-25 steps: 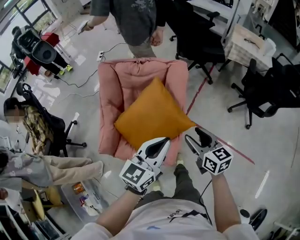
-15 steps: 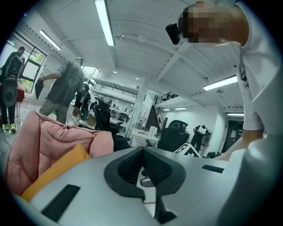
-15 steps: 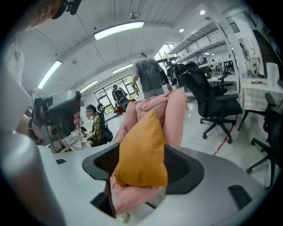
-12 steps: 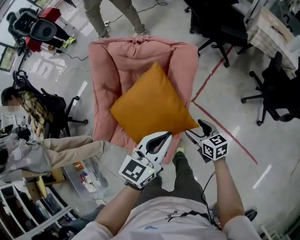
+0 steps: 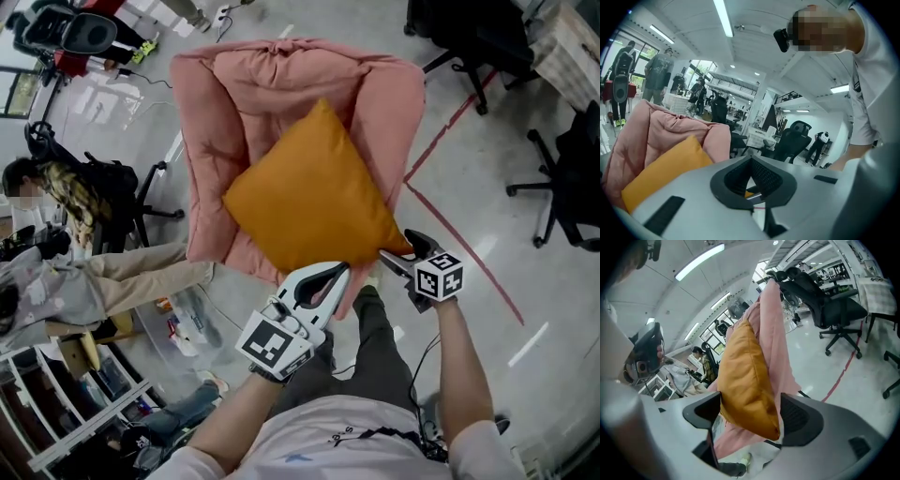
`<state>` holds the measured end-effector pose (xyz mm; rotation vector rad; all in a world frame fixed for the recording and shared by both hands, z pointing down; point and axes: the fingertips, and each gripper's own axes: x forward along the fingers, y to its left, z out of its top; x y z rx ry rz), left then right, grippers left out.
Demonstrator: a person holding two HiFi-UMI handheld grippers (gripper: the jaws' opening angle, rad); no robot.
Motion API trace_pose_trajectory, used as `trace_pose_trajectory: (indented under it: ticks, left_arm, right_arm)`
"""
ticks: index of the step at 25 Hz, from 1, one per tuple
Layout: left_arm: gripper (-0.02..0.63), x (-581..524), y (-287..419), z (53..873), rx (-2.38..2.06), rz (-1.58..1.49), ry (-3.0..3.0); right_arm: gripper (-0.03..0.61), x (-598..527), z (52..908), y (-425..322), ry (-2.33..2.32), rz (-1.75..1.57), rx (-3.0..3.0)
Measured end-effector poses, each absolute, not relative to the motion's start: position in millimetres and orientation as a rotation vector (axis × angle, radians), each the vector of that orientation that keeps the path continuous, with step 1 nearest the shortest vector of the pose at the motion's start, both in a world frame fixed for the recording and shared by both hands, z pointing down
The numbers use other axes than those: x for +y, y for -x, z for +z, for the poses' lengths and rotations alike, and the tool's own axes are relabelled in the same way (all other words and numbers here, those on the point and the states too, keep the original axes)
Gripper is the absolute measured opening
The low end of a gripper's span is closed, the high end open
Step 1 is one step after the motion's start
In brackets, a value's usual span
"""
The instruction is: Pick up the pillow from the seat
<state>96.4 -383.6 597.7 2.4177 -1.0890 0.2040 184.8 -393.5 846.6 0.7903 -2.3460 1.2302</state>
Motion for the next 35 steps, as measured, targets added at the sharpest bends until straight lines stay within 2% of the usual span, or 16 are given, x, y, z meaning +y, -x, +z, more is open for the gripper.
trace_pose_trajectory:
  ticks: [8, 11, 13, 18, 27, 35]
  left_arm:
    - [0.011, -369.1, -85.5, 613.5, -1.090, 0.231, -2.382]
    - [0.011, -369.5, -87.0, 613.7, -1.098, 0.239, -2.378]
    - [0.009, -369.1, -86.8, 610.2, -1.100, 0.235, -2.391]
    - [0.010, -356.7, -79.0, 596.7, -1.091, 0.205, -2.438]
    - [0.011, -319.7, -24.7, 572.1, -1.157, 0.135, -2.430]
    - [0.011, -293.0, 11.8, 530.9, -1.219, 0.091, -2.449]
  right_arm:
    - [0.357, -384.5, 858.7, -164.9, -0.652, 1.287, -2.372]
    - [0.224, -384.7, 855.4, -161.2, -0.618, 1.243, -2.391]
    - [0.161, -385.0, 850.9, -158.5, -0.602, 1.168, -2.395]
    - [0.104, -379.9, 839.2, -158.5, -0.612, 0.975, -2.333]
    - [0.091, -361.5, 791.4, -125.5, -0.724, 1.013, -2.311]
    - [0.091, -343.5, 689.4, -70.5, -0.724, 1.031, -2.451]
